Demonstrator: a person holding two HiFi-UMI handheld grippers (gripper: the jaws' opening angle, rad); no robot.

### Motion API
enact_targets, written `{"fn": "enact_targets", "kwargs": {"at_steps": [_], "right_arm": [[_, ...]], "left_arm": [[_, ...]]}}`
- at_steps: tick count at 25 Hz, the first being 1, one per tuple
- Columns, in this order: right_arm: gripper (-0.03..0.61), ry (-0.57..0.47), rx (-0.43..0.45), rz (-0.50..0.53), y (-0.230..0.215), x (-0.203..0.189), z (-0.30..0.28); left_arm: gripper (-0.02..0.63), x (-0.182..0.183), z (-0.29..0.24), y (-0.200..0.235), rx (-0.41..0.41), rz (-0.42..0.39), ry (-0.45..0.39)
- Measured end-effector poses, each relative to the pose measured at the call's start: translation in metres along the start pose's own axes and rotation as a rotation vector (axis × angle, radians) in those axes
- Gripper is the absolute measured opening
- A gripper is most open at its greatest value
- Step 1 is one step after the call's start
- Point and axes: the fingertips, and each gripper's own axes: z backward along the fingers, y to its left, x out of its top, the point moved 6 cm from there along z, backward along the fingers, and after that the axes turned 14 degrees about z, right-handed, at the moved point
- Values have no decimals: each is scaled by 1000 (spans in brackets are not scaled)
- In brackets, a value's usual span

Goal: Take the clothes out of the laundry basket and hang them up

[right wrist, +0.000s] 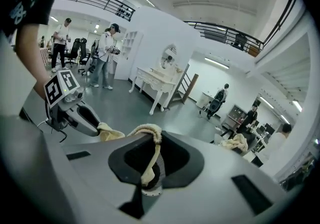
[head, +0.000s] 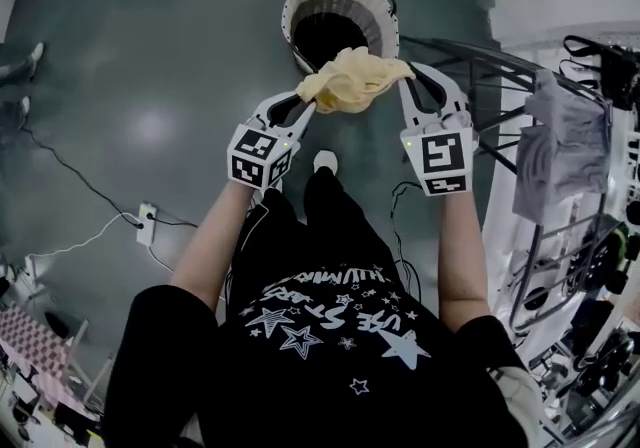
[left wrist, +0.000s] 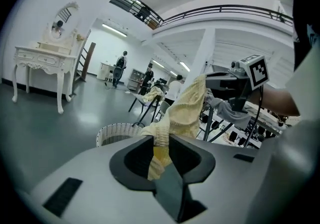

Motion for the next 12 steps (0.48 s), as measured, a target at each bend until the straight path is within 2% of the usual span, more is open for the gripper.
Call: {"fn": "enact_targets", "kwargs": {"at_steps": [5, 7, 10, 12], "right_arm": [[38, 24, 15, 8, 2, 3, -6], [38, 25, 20, 14, 3, 3, -8], [38, 19, 27, 25, 4, 4, -7], [38, 17, 32, 31, 3, 4, -6]], "left_arm": [[162, -20, -3, -5, -69, 13, 17], [190, -29, -5, -6, -68, 3, 27], [202, -39, -8, -2, -16, -15, 34], [205, -43, -10, 5, 58, -14, 35]]}}
